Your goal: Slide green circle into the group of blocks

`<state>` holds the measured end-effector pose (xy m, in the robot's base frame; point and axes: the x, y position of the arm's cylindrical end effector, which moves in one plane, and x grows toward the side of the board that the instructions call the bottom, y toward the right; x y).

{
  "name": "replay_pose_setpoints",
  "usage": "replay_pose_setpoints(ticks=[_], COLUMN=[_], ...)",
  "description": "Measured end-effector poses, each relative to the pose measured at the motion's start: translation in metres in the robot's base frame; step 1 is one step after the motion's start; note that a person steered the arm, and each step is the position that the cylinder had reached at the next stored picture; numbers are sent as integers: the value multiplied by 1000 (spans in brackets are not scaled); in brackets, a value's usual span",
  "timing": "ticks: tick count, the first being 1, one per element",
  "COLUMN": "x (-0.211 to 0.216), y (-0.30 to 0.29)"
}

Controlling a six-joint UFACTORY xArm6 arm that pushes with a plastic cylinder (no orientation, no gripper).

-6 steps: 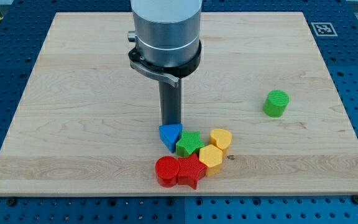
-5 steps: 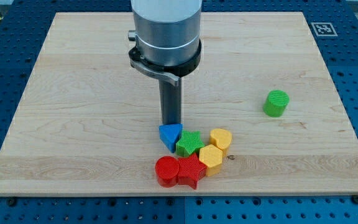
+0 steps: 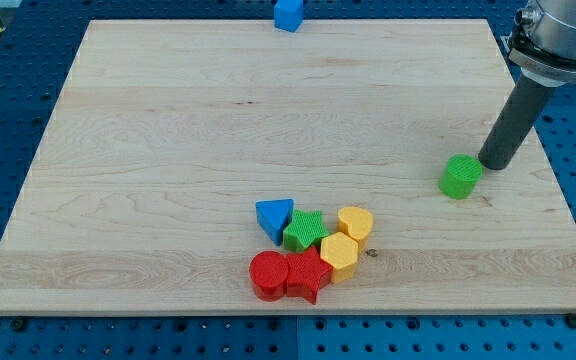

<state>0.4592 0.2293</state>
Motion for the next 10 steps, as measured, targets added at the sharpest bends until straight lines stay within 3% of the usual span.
replay_pose_setpoints(ticks=[4, 10], x=[27, 36], y=[-34, -212])
